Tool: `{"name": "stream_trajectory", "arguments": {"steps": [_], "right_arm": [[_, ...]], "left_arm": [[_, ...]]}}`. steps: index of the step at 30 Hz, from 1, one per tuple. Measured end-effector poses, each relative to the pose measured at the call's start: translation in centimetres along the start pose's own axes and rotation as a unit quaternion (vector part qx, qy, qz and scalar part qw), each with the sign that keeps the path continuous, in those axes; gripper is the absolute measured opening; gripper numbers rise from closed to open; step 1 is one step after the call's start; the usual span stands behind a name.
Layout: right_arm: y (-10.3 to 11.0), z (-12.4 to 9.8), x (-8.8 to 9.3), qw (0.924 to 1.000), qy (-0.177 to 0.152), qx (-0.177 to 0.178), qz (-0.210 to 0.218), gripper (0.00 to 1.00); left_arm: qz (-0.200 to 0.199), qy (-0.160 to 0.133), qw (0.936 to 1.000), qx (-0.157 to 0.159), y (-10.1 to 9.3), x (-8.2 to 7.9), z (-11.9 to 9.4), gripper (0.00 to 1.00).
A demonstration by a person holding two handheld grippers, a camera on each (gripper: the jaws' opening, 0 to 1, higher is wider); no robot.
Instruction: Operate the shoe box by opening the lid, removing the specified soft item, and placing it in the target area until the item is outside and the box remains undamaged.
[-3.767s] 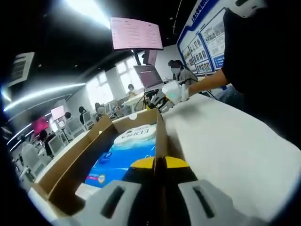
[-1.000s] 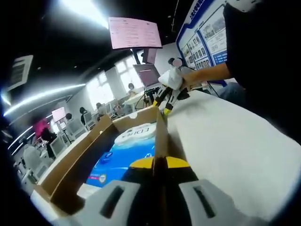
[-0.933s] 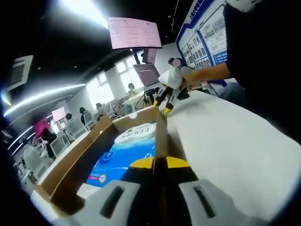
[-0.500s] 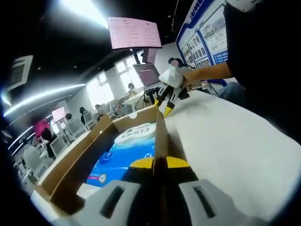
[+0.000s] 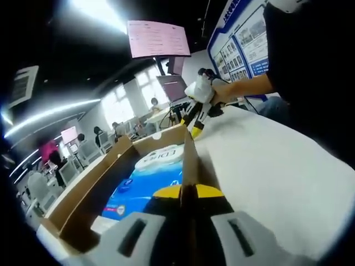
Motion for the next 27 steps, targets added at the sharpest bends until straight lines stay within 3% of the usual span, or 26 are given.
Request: {"name": "stream_trajectory", "arguments": {"steps": [27], "right_arm": [[0.84, 0.27, -0.12, 1.0, -0.004, 0.001, 0.008, 0.38]], "left_arm": [[0.003, 0.002, 1.0, -0.002, 0.02, 0.05, 0.02, 0.07]]}}
Point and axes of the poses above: the point that each gripper's makers call its tool centre point, and the gripper's own axes: z roughly forward along the fingers, y roughly to its left, x roughly out of its underside, the point moved 10 cm from there along -z, roughly backward along the fingers, and after that the axes turned 12 degrees about z, right-handed, at the moved point
